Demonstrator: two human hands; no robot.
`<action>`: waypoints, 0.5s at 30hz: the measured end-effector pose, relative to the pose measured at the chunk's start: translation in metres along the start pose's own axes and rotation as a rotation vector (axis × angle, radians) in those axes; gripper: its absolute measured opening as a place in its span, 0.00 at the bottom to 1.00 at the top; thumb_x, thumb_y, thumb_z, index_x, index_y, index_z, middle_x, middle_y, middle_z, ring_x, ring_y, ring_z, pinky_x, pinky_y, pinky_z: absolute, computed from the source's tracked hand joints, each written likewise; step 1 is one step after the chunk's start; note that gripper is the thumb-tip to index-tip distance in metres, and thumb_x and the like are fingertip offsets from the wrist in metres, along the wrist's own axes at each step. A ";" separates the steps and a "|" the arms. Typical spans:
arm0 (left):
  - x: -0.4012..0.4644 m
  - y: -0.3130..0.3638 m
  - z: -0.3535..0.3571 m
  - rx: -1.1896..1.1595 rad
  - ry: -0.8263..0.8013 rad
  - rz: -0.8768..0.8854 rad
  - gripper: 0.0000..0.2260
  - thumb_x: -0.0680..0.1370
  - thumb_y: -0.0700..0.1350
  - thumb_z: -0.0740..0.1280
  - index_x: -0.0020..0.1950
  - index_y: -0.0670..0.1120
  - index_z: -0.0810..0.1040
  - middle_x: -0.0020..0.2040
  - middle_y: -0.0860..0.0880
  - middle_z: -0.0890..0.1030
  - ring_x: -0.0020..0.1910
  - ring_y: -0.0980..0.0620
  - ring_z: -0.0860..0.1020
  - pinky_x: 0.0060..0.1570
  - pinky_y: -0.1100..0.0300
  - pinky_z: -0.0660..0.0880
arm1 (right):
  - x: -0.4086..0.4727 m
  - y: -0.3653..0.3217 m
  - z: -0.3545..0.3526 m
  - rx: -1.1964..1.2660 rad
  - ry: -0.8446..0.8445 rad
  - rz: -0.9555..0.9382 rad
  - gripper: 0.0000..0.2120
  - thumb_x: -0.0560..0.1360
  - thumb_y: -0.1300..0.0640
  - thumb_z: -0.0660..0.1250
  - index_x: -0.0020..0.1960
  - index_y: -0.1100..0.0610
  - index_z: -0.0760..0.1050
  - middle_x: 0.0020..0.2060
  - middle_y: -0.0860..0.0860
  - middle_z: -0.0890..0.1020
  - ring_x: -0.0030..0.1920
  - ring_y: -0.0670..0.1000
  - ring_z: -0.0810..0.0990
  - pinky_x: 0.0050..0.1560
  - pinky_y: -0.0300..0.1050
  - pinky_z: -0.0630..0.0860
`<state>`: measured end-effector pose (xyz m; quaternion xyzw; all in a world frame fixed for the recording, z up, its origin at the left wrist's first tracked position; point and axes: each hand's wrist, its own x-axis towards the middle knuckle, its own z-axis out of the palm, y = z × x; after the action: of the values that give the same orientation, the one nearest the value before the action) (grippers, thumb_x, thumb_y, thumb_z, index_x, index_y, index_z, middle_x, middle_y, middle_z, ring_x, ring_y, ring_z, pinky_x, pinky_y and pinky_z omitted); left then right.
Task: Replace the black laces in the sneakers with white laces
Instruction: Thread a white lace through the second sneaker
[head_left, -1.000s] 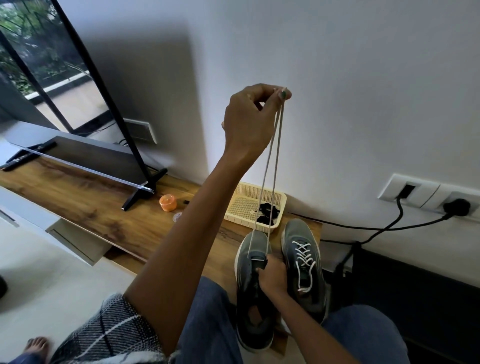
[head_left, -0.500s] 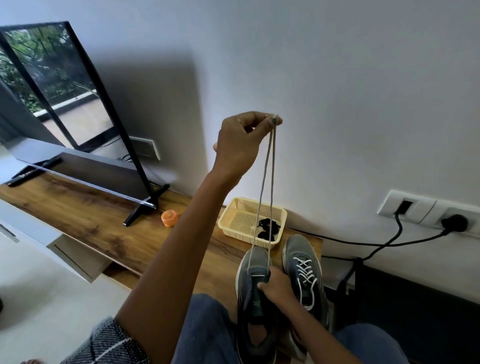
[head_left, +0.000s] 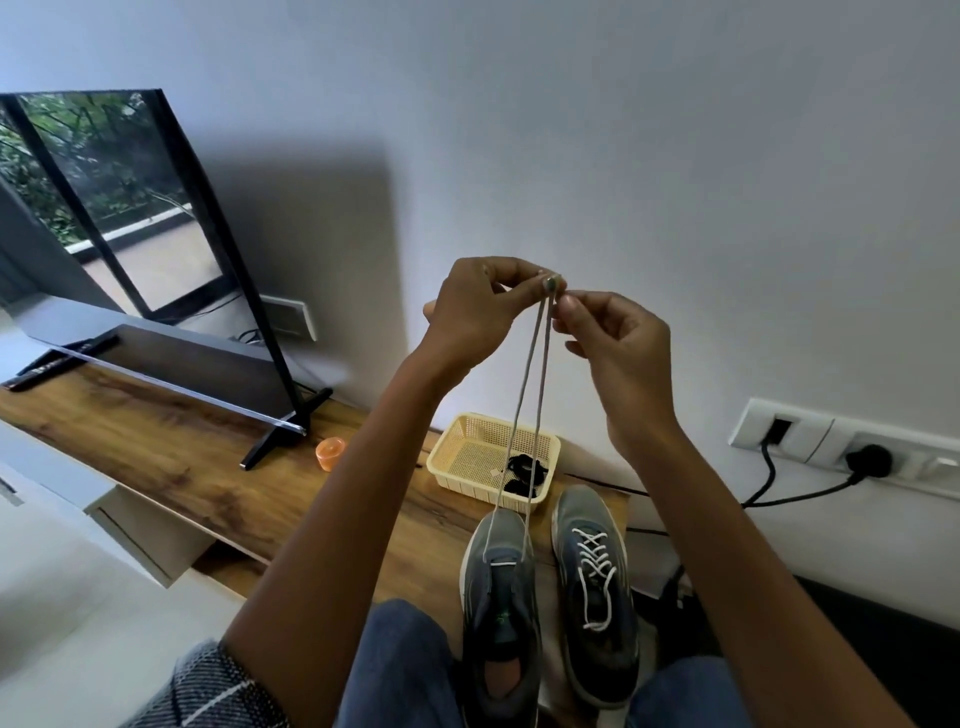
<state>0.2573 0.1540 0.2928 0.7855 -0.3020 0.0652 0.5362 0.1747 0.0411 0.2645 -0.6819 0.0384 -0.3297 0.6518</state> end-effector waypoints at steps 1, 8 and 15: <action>-0.001 0.000 0.000 -0.003 -0.002 -0.001 0.07 0.68 0.63 0.67 0.42 0.66 0.82 0.44 0.62 0.84 0.53 0.55 0.80 0.64 0.41 0.68 | 0.001 -0.002 0.000 -0.007 0.006 0.000 0.04 0.76 0.57 0.67 0.50 0.55 0.80 0.42 0.50 0.84 0.45 0.47 0.83 0.47 0.38 0.79; -0.006 0.002 0.007 -0.032 -0.030 0.014 0.12 0.65 0.67 0.66 0.43 0.66 0.83 0.45 0.62 0.84 0.53 0.53 0.80 0.62 0.40 0.69 | 0.000 -0.001 0.000 0.059 0.007 0.114 0.05 0.74 0.58 0.70 0.48 0.58 0.80 0.40 0.52 0.84 0.43 0.48 0.83 0.43 0.38 0.78; -0.006 0.004 0.005 0.020 -0.061 0.030 0.06 0.68 0.64 0.66 0.43 0.72 0.80 0.48 0.64 0.83 0.56 0.54 0.79 0.64 0.42 0.69 | -0.001 -0.002 -0.002 -0.090 0.070 -0.043 0.05 0.74 0.56 0.71 0.48 0.56 0.81 0.38 0.49 0.83 0.39 0.44 0.82 0.44 0.37 0.79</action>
<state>0.2497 0.1512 0.2915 0.7878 -0.3294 0.0522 0.5178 0.1724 0.0403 0.2663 -0.6992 0.0615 -0.3651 0.6116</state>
